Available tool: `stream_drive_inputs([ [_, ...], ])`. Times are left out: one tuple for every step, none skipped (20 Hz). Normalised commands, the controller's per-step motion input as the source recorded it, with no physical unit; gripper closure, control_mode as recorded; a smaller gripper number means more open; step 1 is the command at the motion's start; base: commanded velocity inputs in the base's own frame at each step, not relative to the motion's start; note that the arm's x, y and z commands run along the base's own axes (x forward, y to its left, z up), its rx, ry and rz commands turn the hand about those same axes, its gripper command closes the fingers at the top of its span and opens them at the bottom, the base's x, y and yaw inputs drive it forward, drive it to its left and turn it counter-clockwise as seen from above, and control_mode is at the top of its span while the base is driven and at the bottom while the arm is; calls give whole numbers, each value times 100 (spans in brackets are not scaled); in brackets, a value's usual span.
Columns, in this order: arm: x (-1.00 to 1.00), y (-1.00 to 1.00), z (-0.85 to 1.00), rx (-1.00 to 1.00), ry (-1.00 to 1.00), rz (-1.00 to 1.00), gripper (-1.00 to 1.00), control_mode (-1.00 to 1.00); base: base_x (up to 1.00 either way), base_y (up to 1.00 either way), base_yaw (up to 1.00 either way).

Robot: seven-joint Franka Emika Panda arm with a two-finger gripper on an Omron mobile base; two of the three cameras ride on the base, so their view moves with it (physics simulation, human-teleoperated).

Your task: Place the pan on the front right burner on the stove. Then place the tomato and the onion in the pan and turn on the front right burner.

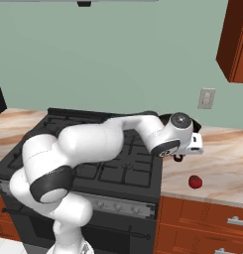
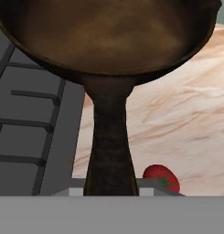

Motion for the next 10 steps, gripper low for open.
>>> stream_drive_inputs([
  [-10, 28, 12, -2, 0, 4, 100, -100, 0, 0, 0],
  [-10, 29, 12, -2, 0, 4, 100, -100, 0, 0, 0],
  [-8, 29, 12, -2, 0, 4, 100, -100, 0, 0, 0],
  [-6, 28, 11, -2, 0, 4, 100, -100, 0, 0, 0],
  [-8, 26, 10, -2, 0, 4, 100, -100, 0, 0, 0],
  [-9, 30, 11, -3, 0, 4, 100, -100, 0, 0, 0],
  [-7, 31, 11, -3, 1, 3, 100, -100, 0, 0, 0],
  [-9, 30, 11, -3, 1, 3, 100, -100, 0, 0, 0],
  [-5, 28, 11, -3, 1, 3, 100, -100, 0, 0, 0],
  [-5, 28, 12, -3, 2, 3, 100, -100, 0, 0, 0],
])
